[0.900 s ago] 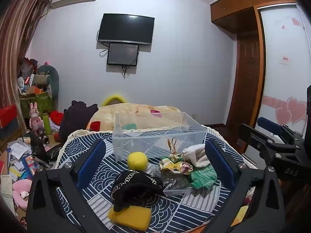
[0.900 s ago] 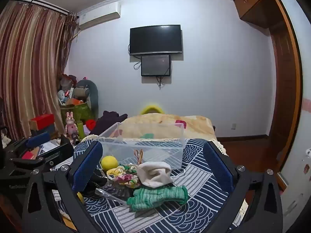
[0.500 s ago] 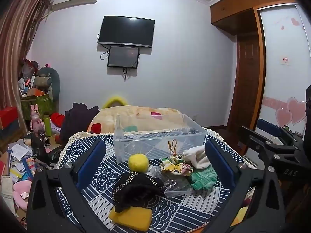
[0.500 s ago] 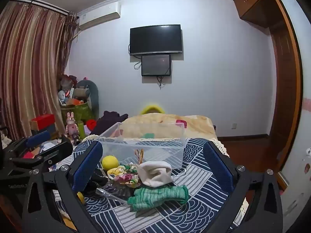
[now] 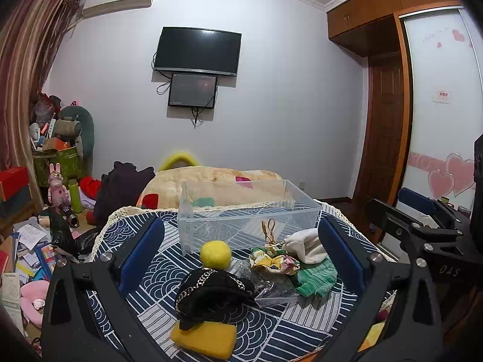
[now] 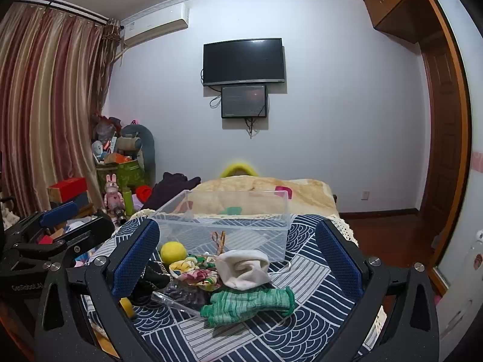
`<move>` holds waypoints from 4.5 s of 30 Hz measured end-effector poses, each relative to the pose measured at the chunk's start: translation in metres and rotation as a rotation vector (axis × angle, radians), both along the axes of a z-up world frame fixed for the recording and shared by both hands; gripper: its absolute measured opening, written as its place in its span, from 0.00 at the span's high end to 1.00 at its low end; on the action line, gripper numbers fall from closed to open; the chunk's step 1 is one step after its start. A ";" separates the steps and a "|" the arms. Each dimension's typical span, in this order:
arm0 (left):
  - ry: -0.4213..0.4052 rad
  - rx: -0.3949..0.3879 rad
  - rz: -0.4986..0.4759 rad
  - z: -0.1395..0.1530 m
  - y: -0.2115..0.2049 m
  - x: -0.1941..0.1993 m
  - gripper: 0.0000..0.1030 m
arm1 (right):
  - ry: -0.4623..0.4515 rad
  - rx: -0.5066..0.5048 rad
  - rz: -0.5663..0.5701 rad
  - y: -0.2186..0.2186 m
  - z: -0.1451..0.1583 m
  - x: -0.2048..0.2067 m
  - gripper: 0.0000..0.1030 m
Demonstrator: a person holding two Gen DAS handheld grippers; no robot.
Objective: Organize soft objects
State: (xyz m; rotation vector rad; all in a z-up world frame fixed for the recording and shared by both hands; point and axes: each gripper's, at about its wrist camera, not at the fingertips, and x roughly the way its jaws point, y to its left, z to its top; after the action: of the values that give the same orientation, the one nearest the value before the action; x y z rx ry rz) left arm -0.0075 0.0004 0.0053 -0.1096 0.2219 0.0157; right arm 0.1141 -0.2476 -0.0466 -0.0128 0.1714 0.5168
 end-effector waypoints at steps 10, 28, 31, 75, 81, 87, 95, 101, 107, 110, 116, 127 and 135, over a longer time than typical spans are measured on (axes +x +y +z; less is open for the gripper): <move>-0.008 0.004 0.007 0.000 0.000 -0.001 0.00 | 0.001 0.002 0.003 0.002 0.004 -0.001 0.00; -0.015 0.004 0.009 0.004 0.001 -0.003 0.00 | 0.000 0.005 0.003 0.001 0.003 -0.002 0.00; -0.017 0.003 0.011 0.004 0.001 -0.004 0.00 | 0.000 0.005 0.004 0.001 0.003 -0.001 0.00; 0.103 -0.026 0.053 -0.029 0.017 0.030 0.00 | 0.071 -0.028 0.007 0.006 -0.011 0.018 0.00; 0.215 -0.051 0.046 -0.058 0.031 0.052 0.00 | 0.149 -0.054 -0.003 0.011 -0.031 0.037 0.01; 0.264 -0.038 0.036 -0.077 0.031 0.063 0.00 | 0.226 -0.058 -0.012 0.016 -0.041 0.054 0.14; 0.304 -0.086 -0.026 -0.089 0.035 0.071 0.27 | 0.309 -0.108 0.013 0.034 -0.059 0.077 0.32; 0.313 -0.108 -0.073 -0.090 0.033 0.073 0.53 | 0.344 -0.087 0.053 0.032 -0.064 0.080 0.57; 0.318 -0.120 -0.063 -0.089 0.036 0.073 0.76 | 0.335 -0.095 0.051 0.030 -0.062 0.072 0.78; 0.303 -0.115 -0.067 -0.083 0.034 0.068 0.80 | 0.329 -0.086 0.042 0.027 -0.057 0.072 0.82; 0.248 -0.100 -0.091 -0.064 0.027 0.057 0.81 | 0.294 -0.054 0.027 0.016 -0.043 0.064 0.83; 0.124 -0.090 -0.071 -0.013 0.032 0.051 0.81 | 0.200 -0.028 0.012 0.005 -0.008 0.055 0.83; 0.087 -0.076 -0.056 0.016 0.044 0.074 0.81 | 0.125 -0.031 0.002 0.005 0.018 0.061 0.83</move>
State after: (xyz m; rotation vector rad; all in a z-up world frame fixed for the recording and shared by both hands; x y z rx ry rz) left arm 0.0668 0.0440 0.0210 -0.1785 0.3128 -0.0437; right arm 0.1750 -0.2427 -0.0286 -0.0110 0.3017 0.5173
